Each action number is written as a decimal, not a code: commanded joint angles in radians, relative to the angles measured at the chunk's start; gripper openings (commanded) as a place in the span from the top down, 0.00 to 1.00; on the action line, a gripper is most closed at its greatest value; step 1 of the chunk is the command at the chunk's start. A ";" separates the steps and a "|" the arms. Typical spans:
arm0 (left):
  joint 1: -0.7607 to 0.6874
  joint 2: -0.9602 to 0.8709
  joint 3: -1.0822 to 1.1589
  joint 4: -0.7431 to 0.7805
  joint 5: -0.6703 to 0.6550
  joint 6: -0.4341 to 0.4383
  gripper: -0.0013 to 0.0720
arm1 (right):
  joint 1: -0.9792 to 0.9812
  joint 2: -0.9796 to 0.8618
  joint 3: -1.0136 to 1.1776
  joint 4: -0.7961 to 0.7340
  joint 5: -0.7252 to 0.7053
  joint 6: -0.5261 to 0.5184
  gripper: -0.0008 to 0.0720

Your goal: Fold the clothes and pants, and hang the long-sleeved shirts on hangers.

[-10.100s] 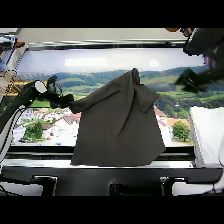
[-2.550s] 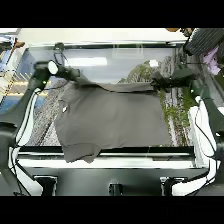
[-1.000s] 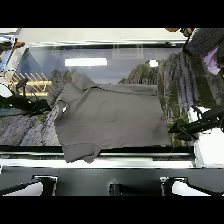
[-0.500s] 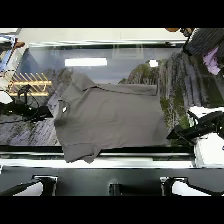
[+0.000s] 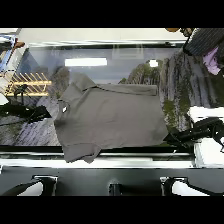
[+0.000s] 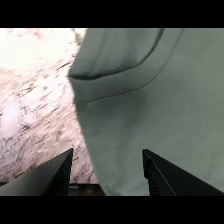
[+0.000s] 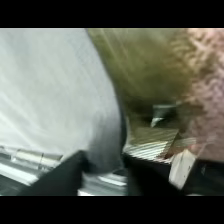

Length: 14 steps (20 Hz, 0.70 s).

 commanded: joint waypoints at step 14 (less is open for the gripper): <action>0.135 0.178 -0.521 -0.218 0.015 0.140 0.29 | 0.001 0.000 -0.021 0.132 -0.044 -0.056 0.94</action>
